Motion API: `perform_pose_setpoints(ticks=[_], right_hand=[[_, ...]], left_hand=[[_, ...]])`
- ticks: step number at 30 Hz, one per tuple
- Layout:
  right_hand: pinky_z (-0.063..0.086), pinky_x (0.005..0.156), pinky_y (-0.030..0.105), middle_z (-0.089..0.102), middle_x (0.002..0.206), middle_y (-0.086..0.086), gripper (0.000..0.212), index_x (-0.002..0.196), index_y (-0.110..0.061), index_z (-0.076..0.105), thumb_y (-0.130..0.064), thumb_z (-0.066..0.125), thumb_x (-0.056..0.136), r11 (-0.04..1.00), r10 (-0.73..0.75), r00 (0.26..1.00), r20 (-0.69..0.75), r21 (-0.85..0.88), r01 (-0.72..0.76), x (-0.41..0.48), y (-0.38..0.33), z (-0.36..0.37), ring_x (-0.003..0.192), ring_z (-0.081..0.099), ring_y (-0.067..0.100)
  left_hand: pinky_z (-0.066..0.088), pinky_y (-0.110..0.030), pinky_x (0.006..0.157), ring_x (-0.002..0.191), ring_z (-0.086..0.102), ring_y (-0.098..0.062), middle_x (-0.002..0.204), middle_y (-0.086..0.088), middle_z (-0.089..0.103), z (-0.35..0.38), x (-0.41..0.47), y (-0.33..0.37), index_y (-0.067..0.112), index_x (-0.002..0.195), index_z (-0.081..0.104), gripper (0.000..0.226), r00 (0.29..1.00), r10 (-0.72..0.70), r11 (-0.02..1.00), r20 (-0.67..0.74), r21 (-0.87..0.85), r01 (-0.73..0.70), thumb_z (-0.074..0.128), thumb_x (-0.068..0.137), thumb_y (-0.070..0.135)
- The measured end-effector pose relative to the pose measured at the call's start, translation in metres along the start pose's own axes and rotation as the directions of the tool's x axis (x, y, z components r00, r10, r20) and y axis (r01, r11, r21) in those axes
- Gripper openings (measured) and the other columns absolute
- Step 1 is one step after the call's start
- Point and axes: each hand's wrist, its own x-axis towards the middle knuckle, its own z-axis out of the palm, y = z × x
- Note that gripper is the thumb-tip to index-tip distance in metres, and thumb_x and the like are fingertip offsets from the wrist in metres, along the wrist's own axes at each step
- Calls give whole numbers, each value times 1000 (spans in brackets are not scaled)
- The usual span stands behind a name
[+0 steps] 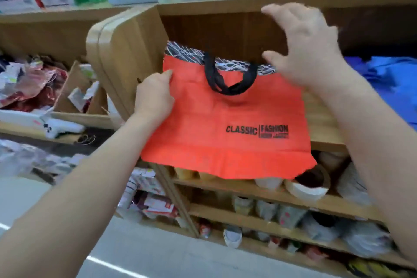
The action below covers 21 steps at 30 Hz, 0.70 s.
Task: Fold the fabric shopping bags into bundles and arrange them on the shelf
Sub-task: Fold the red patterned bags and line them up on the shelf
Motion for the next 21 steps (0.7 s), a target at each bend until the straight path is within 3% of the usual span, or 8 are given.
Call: perform_pose_setpoints(ticks=[3, 6, 8, 10, 12, 15, 18, 21], right_hand=[[30, 109, 25, 54, 141, 1, 61, 140, -24, 51, -45, 69, 85, 957, -181, 922, 343, 278, 84, -41, -16, 21, 130, 47, 18], [24, 115, 44, 27, 159, -7, 68, 149, -42, 33, -60, 56, 87, 995, -37, 754, 655, 95, -34, -66, -17, 50, 146, 24, 18], [22, 111, 55, 15, 163, -11, 67, 149, -51, 24, -66, 47, 88, 996, 83, 726, 683, -37, -79, -69, -14, 59, 149, 13, 18], [23, 109, 55, 14, 163, -13, 65, 148, -51, 24, -67, 45, 89, 995, 99, 756, 647, -42, -94, -69, -15, 61, 148, 12, 17], [24, 107, 55, 16, 162, -14, 63, 147, -51, 26, -67, 45, 89, 994, 101, 761, 641, -43, -96, -71, -17, 63, 147, 14, 18], [31, 107, 52, 29, 154, -13, 59, 144, -50, 34, -64, 51, 89, 998, 65, 741, 669, -37, -54, -63, -15, 63, 139, 26, 27], [28, 113, 37, 41, 146, -12, 61, 145, -45, 35, -55, 57, 89, 999, -34, 681, 732, 10, 39, -36, -10, 61, 132, 38, 21], [30, 100, 13, 44, 132, -24, 74, 153, -39, 22, -37, 64, 92, 971, -45, 723, 690, 201, -132, -6, -13, 57, 120, 44, 4]], left_hand=[[45, -48, 87, 106, 58, -45, 114, -26, 59, 14, 11, 0, -2, 117, 55, 35, 991, 39, 994, 127, 95, -52, 54, 83, -1], [44, -47, 93, 116, 49, -45, 125, -27, 49, 22, 13, -8, 0, 121, 53, 40, 970, 100, 980, 220, 149, -135, 55, 82, 2], [38, -44, 105, 129, 39, -40, 141, -21, 42, 16, 6, -17, 8, 132, 54, 51, 962, 232, 971, 141, 26, -238, 59, 82, 2], [34, -28, 110, 133, 44, -24, 142, -2, 50, -3, -9, -27, 18, 129, 62, 41, 921, 369, 892, 125, -326, -313, 68, 88, 16], [30, -9, 106, 129, 45, 4, 136, 23, 52, -28, -31, -33, 34, 128, 60, 48, 765, 506, 751, 397, -640, -164, 67, 84, 52], [6, -11, 115, 139, 2, 19, 153, 39, 7, -34, -59, -47, 51, 145, 27, 100, 498, 583, 807, 642, -531, -260, 64, 58, 83], [-5, -21, 119, 142, -21, 8, 155, 30, -20, -15, -74, -53, 47, 150, 2, 110, 514, 594, 783, 619, -300, -544, 77, 70, 58], [5, -26, 122, 148, 1, -1, 160, 19, 3, -4, -75, -54, 41, 151, 23, 87, 606, 670, 736, 428, -278, -617, 71, 82, 19]])
